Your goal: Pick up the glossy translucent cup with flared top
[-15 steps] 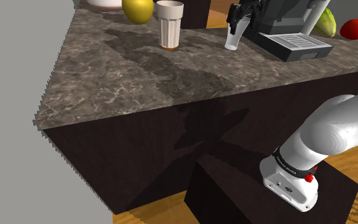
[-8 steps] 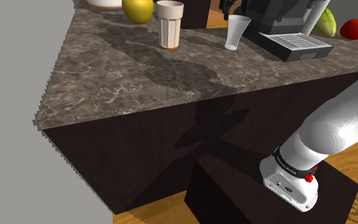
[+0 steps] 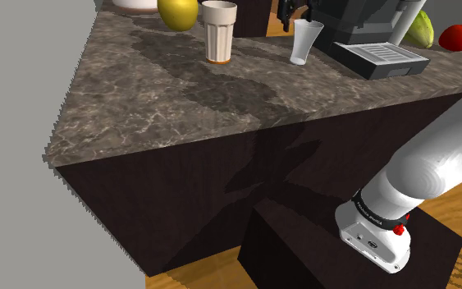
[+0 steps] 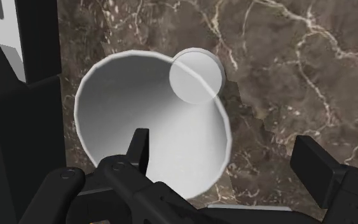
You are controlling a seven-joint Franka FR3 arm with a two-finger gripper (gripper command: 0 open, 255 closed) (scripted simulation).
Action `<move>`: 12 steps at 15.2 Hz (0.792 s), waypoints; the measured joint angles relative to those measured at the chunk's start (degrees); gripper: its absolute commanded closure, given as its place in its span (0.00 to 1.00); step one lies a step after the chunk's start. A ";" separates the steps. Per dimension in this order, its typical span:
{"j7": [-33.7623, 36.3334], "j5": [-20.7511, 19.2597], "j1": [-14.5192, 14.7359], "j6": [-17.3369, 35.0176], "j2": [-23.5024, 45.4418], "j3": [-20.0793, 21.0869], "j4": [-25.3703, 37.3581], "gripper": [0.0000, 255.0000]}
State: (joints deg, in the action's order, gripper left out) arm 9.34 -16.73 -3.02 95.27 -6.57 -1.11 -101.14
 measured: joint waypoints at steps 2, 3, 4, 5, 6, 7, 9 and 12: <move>0.12 -0.04 -0.06 0.92 -0.06 -0.09 -0.98 1.00; 0.13 -0.05 -0.08 1.09 -0.19 -0.11 -1.27 1.00; 0.13 -0.05 -0.09 1.17 -0.26 -0.12 -1.42 1.00; 0.14 -0.06 -0.09 1.22 -0.29 -0.13 -1.49 1.00; 0.14 -0.06 -0.09 1.24 -0.31 -0.13 -1.51 1.00; 0.14 -0.05 -0.09 1.26 -0.32 -0.12 -1.52 1.00; 0.14 -0.05 -0.09 1.26 -0.33 -0.12 -1.53 1.00; 0.19 -0.05 -0.07 1.26 -0.26 -0.10 -1.48 1.00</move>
State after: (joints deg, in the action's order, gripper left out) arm 9.53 -16.78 -3.09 96.53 -6.83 -1.21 -102.62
